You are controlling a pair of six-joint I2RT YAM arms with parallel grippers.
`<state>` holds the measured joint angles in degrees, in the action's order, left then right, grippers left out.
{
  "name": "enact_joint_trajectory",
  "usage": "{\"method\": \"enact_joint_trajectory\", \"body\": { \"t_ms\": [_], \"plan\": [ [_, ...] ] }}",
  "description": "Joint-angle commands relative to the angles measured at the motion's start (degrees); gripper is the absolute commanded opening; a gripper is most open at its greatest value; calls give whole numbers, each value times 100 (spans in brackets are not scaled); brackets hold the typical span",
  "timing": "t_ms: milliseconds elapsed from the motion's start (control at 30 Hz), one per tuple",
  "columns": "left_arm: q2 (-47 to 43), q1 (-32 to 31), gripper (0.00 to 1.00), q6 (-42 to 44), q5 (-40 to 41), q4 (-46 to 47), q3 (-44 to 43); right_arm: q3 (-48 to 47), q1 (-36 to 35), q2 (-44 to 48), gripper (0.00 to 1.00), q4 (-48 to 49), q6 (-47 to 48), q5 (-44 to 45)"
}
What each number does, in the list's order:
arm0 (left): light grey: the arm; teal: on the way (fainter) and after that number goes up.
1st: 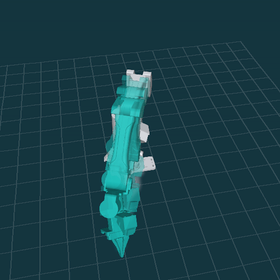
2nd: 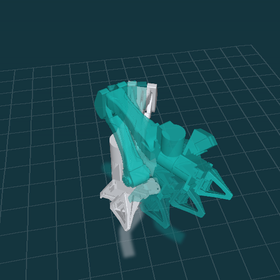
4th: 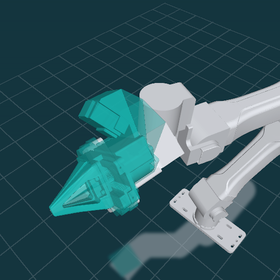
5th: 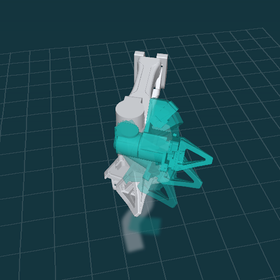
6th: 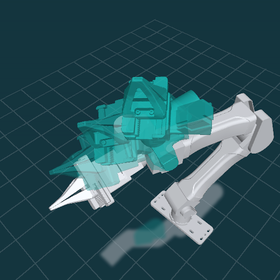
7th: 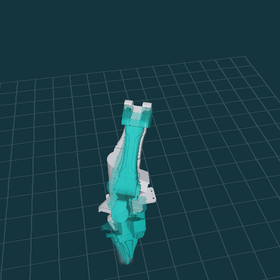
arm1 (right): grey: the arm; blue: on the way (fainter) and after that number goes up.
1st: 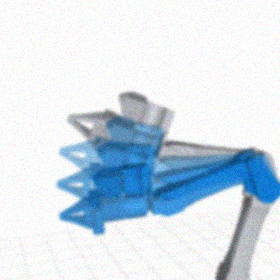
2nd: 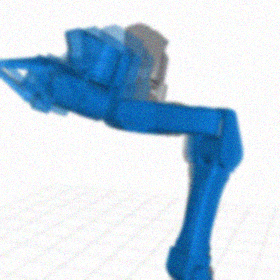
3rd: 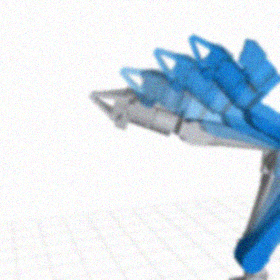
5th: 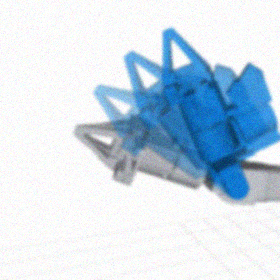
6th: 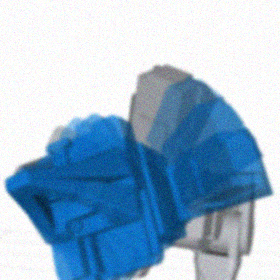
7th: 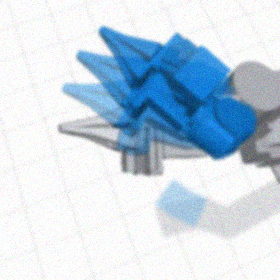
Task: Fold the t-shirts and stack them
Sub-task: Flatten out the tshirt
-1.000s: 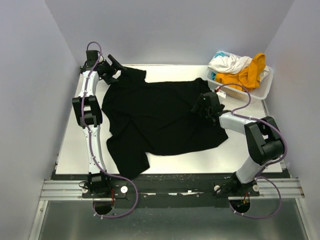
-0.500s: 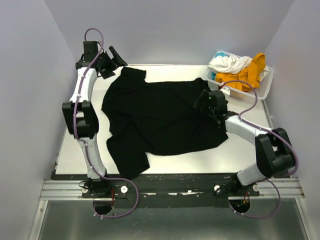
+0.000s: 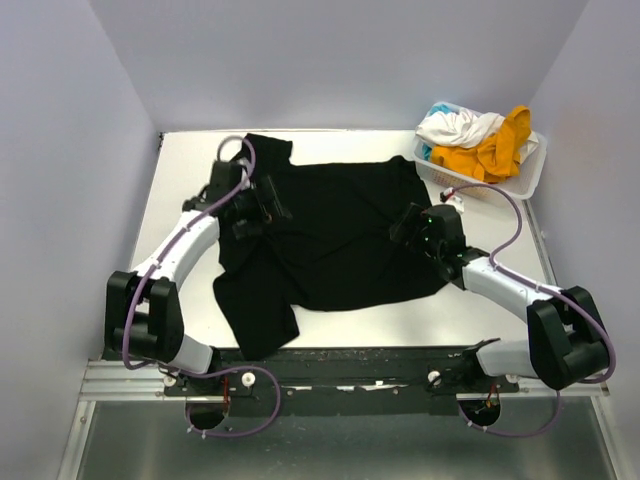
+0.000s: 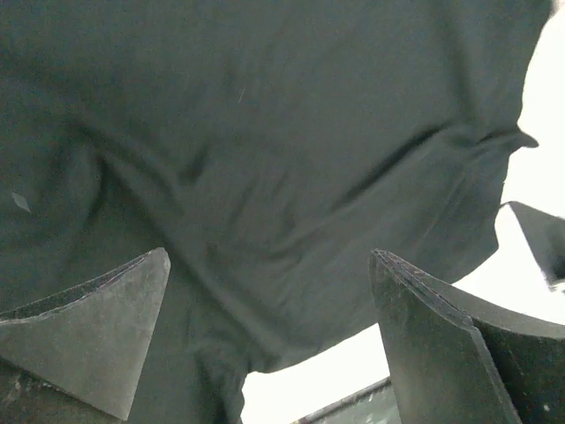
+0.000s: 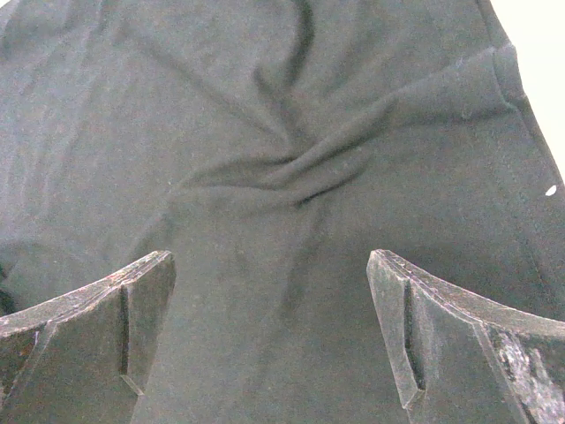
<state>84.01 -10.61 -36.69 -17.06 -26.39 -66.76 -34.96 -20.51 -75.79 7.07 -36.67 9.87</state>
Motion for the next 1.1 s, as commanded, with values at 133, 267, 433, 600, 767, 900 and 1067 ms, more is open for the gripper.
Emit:
{"method": "enact_joint_trajectory", "body": {
  "t_ms": [133,267,433,600,767,900,1067],
  "plan": [
    [-180,-336,99,-565,-75,198,1677,623,-14,171,100,364,-393,-372],
    [-344,-336,99,-535,258,192,2180,796,-13,229,100,205,-517,-37],
    [53,-230,99,-326,937,-436,1890,967,-15,364,100,95,-707,228],
    [540,69,99,-89,1166,-792,1353,1099,-11,462,100,-54,-965,425],
    [801,687,99,-1,1455,-915,939,1202,-9,494,100,10,-952,116],
    [1388,911,99,190,1273,-1162,272,1241,-12,441,100,-72,-992,-30],
    [2058,984,91,393,1110,-1406,-621,1308,-9,552,100,-99,-1013,-200]
  ]
}}
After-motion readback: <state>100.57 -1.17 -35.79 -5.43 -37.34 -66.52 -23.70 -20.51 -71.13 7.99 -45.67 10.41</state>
